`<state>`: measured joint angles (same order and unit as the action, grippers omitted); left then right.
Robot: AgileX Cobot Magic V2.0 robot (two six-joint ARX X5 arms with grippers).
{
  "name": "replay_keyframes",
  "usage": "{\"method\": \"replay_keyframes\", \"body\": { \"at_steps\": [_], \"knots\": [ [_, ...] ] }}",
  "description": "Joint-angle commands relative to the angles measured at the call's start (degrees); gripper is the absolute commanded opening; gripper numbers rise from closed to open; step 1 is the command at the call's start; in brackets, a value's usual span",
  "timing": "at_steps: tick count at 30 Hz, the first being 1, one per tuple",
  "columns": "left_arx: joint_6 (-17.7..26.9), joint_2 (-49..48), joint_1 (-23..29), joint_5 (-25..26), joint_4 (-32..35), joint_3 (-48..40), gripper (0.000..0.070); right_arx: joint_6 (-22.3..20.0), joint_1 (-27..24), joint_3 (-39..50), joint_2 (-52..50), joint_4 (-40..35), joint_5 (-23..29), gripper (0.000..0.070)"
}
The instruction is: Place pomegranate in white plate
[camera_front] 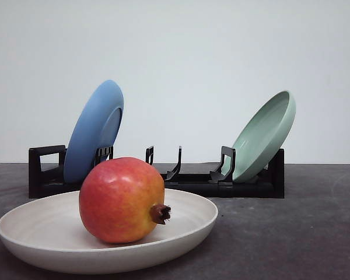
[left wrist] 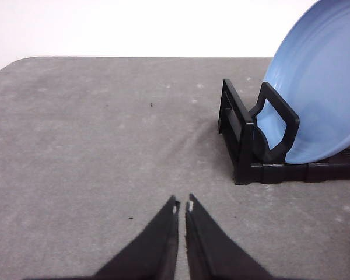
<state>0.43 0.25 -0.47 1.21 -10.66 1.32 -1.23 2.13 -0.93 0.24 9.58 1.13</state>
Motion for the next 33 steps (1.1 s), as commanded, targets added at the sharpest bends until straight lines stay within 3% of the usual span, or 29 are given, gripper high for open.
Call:
{"method": "replay_keyframes", "body": {
  "at_steps": [1,33],
  "knots": [
    [0.37,-0.07,-0.02,-0.13,-0.07,-0.63,0.0000,0.16,-0.02,0.35,-0.03,-0.57,0.00,0.0022],
    [0.37,-0.07,-0.02,-0.13,-0.07,-0.63,0.0000,0.15,-0.02,0.35,-0.03,-0.57,0.00,0.0022]
  ]
}}
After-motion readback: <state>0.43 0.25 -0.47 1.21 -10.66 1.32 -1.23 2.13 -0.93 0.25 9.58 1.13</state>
